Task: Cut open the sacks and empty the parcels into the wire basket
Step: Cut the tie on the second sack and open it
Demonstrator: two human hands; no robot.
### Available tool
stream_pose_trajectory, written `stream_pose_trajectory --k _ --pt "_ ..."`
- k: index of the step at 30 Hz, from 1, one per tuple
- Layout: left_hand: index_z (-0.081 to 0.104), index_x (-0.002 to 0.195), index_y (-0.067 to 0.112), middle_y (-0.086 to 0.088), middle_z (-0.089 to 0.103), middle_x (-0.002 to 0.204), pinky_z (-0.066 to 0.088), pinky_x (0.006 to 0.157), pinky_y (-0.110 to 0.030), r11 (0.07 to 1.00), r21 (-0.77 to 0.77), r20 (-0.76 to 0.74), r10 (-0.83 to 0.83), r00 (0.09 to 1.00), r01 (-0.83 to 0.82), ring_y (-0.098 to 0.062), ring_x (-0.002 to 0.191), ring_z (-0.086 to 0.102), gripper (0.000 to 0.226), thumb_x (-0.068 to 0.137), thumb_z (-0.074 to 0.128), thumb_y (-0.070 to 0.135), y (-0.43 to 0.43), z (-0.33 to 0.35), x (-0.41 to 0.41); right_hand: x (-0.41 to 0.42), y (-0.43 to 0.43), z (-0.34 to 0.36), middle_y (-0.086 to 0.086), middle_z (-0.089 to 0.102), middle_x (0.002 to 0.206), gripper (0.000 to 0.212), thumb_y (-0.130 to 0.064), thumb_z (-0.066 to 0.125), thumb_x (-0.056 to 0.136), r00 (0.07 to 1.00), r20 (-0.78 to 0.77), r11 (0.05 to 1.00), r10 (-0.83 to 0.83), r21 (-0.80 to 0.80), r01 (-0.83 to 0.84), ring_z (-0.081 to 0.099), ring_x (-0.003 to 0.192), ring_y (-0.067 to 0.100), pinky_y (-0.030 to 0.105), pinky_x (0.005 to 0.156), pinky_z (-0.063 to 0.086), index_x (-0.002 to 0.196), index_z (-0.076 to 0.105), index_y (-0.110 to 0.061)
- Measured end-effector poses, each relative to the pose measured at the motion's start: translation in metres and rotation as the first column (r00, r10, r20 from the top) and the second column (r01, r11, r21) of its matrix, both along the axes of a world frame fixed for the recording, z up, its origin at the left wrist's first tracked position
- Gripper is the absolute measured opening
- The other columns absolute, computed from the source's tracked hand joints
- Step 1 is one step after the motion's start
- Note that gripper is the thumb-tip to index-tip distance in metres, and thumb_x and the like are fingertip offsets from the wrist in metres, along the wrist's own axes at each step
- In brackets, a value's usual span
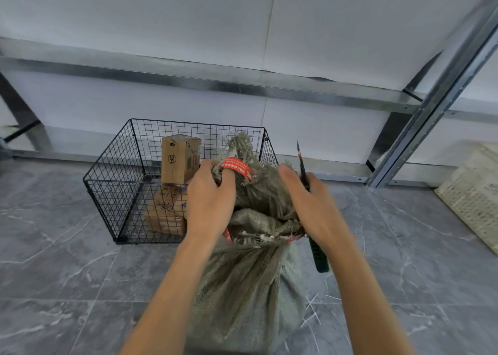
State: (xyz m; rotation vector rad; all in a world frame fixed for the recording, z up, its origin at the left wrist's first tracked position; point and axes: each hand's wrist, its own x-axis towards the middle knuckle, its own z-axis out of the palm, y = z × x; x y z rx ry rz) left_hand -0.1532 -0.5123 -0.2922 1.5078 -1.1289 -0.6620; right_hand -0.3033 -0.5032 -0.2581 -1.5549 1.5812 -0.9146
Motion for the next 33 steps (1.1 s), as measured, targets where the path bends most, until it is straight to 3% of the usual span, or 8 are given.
stream_pose_trajectory --k 7,10,15,19,23,27,30,33 --pt "0.046 0.129 0.021 -0.021 0.054 0.128 0.042 0.095 -0.058 0.999 0.045 -0.019 -0.001 1.0 0.002 -0.045 0.119 0.047 0.059 0.08 0.038 0.053 0.005 0.005 -0.004 -0.002 -0.007 -0.013 -0.011 0.045 0.049 0.026 -0.033 0.059 0.089 0.992 -0.11 0.996 0.066 -0.05 -0.072 0.04 0.041 0.003 0.024 0.049 0.033 0.066 0.048 -0.026" --pt "0.054 0.115 0.019 -0.009 0.062 0.108 0.047 0.079 -0.041 1.0 0.004 -0.048 0.02 0.999 -0.02 -0.029 0.098 0.057 0.035 0.089 0.043 0.04 0.004 0.005 -0.003 -0.006 -0.009 -0.017 -0.005 0.062 0.065 0.01 -0.025 0.068 0.079 0.967 -0.213 0.991 0.137 0.027 -0.135 0.06 0.058 0.015 0.032 0.056 0.046 0.083 0.059 -0.028" --pt "0.053 0.096 0.018 -0.001 0.051 0.075 0.033 0.057 -0.034 0.998 -0.002 -0.076 0.07 0.995 -0.07 -0.02 0.063 0.044 0.014 0.096 0.043 0.027 0.003 0.006 0.001 -0.005 -0.01 -0.023 0.002 0.063 0.081 0.035 -0.007 0.054 0.078 0.861 -0.505 0.998 0.058 0.013 -0.06 0.06 0.071 0.023 0.031 0.058 0.047 0.11 0.055 -0.021" --pt "0.051 0.094 0.021 -0.001 0.052 0.074 0.033 0.056 -0.034 0.998 0.013 -0.09 0.065 0.994 -0.064 -0.017 0.06 0.043 0.01 0.096 0.042 0.024 0.005 0.009 0.001 -0.006 -0.007 -0.02 -0.005 0.061 0.08 0.014 -0.03 0.063 0.084 0.929 -0.357 0.995 0.1 0.018 -0.1 0.06 0.073 0.017 0.032 0.062 0.049 0.095 0.055 -0.028" --pt "0.05 0.094 0.018 0.005 0.044 0.066 0.029 0.054 -0.033 0.997 0.01 -0.094 0.073 0.993 -0.072 -0.013 0.054 0.04 0.01 0.095 0.041 0.022 0.004 0.007 0.002 -0.004 -0.003 -0.008 -0.01 0.046 0.065 0.027 -0.054 0.047 0.091 0.979 -0.152 0.99 0.138 0.039 -0.133 0.047 0.059 0.008 0.024 0.056 0.034 0.072 0.041 -0.036" --pt "0.053 0.11 0.012 0.004 0.04 0.065 0.03 0.055 -0.033 0.999 0.014 -0.117 0.036 0.992 -0.034 -0.013 0.05 0.035 0.023 0.094 0.041 0.024 0.006 0.008 -0.001 -0.002 -0.002 -0.008 -0.006 0.043 0.063 0.033 -0.041 0.034 0.1 0.959 -0.262 0.994 0.112 0.019 -0.111 0.043 0.056 0.01 0.028 0.053 0.03 0.07 0.037 -0.028" --pt "0.043 0.079 0.038 0.001 0.046 0.07 0.034 0.059 -0.036 1.0 0.01 -0.116 0.023 0.993 -0.022 -0.015 0.057 0.038 0.021 0.095 0.042 0.024 0.009 0.012 -0.003 -0.002 -0.003 -0.012 -0.006 0.044 0.069 0.033 -0.04 0.03 0.101 0.94 -0.335 0.996 0.064 -0.03 -0.079 0.044 0.061 0.011 0.029 0.055 0.031 0.07 0.035 -0.031" --pt "0.049 0.1 0.024 0.002 0.051 0.078 0.034 0.058 -0.031 1.0 0.014 -0.132 0.012 0.991 -0.01 -0.005 0.058 0.04 0.008 0.097 0.042 0.025 0.009 0.012 -0.004 -0.003 -0.003 -0.006 -0.005 0.047 0.073 0.03 -0.042 0.027 0.101 0.941 -0.339 0.995 -0.014 -0.099 -0.021 0.048 0.063 0.015 0.033 0.061 0.04 0.076 0.039 -0.029"
